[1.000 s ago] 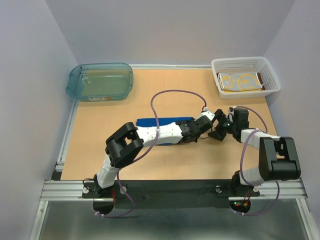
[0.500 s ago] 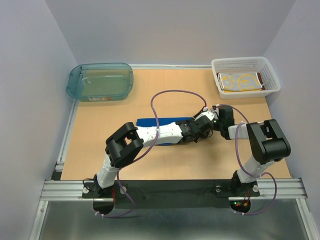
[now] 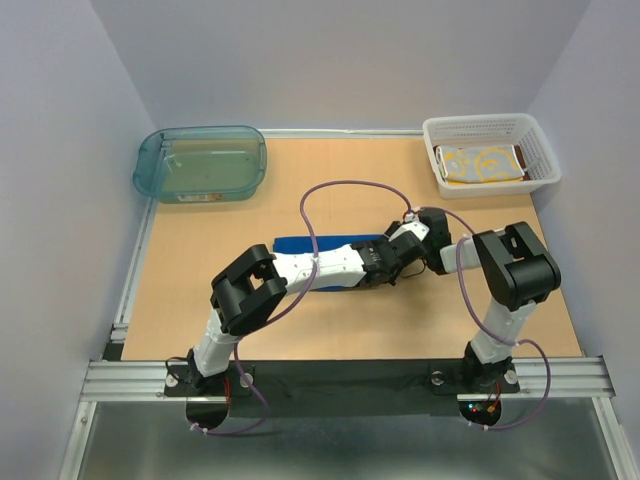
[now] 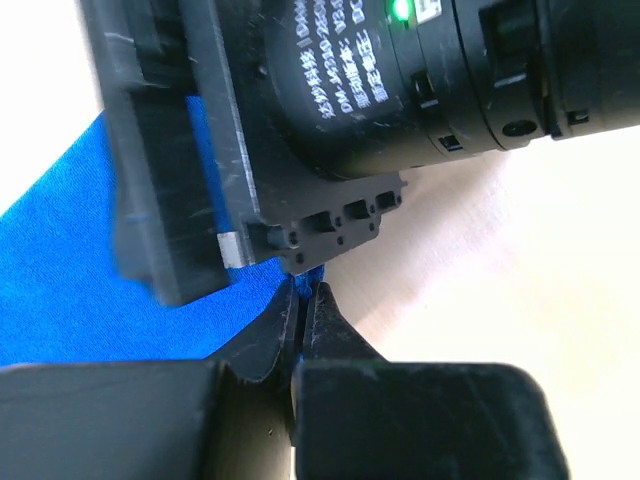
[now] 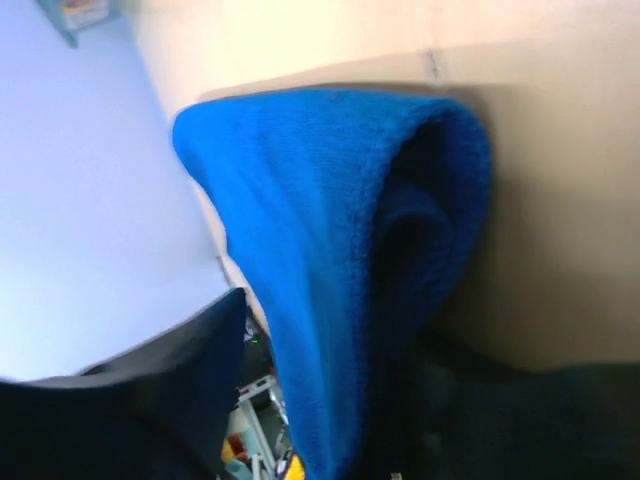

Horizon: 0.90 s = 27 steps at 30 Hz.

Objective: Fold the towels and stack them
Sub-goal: Neatly place the folded towel into the bin

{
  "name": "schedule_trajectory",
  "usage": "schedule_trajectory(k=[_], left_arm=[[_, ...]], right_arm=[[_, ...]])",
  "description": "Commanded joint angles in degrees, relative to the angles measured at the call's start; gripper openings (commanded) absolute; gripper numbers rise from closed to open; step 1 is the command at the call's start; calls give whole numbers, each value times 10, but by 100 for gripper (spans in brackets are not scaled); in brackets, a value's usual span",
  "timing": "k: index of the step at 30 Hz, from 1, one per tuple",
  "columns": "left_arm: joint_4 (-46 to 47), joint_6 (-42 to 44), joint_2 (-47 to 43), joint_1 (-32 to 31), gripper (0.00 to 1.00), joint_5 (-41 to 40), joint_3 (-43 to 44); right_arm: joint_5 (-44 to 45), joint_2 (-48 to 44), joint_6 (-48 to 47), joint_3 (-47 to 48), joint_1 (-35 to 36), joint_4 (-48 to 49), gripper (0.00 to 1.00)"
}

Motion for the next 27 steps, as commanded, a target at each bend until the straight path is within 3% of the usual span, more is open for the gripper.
schedule_trajectory(k=[1, 2, 3, 4, 5, 6, 10, 14, 18, 22, 27], left_arm=[[-6, -16, -23, -1, 9, -2, 12], [-9, -21, -23, 0, 15, -3, 12], [-14, -24, -25, -1, 30, -4, 12], [-16, -26, -27, 0, 36, -4, 12], [-18, -27, -34, 1, 44, -5, 12], [-22, -26, -39, 1, 58, -5, 12], [-33, -28, -92, 19, 83, -4, 0], [-43, -26, -168, 53, 91, 10, -41], [-21, -5, -280, 152, 96, 33, -145], [10, 42, -391, 266, 99, 43, -225], [79, 79, -429, 378, 99, 83, -325]], right_arm=[[40, 10, -44, 13, 5, -52, 40], [45, 6, -51, 17, 4, -61, 34], [49, -2, -73, 24, 5, -88, 27], [60, -7, -88, 31, 5, -105, 19], [63, -13, -100, 43, 5, -117, 4], [65, -16, -123, 49, 3, -139, 0], [68, -21, -185, 101, -8, -217, 0], [67, -9, -234, 147, -28, -278, 0], [98, 3, -303, 225, -52, -374, 0], [130, 29, -365, 367, -70, -473, 1], [180, 85, -460, 534, -85, -617, 0]])
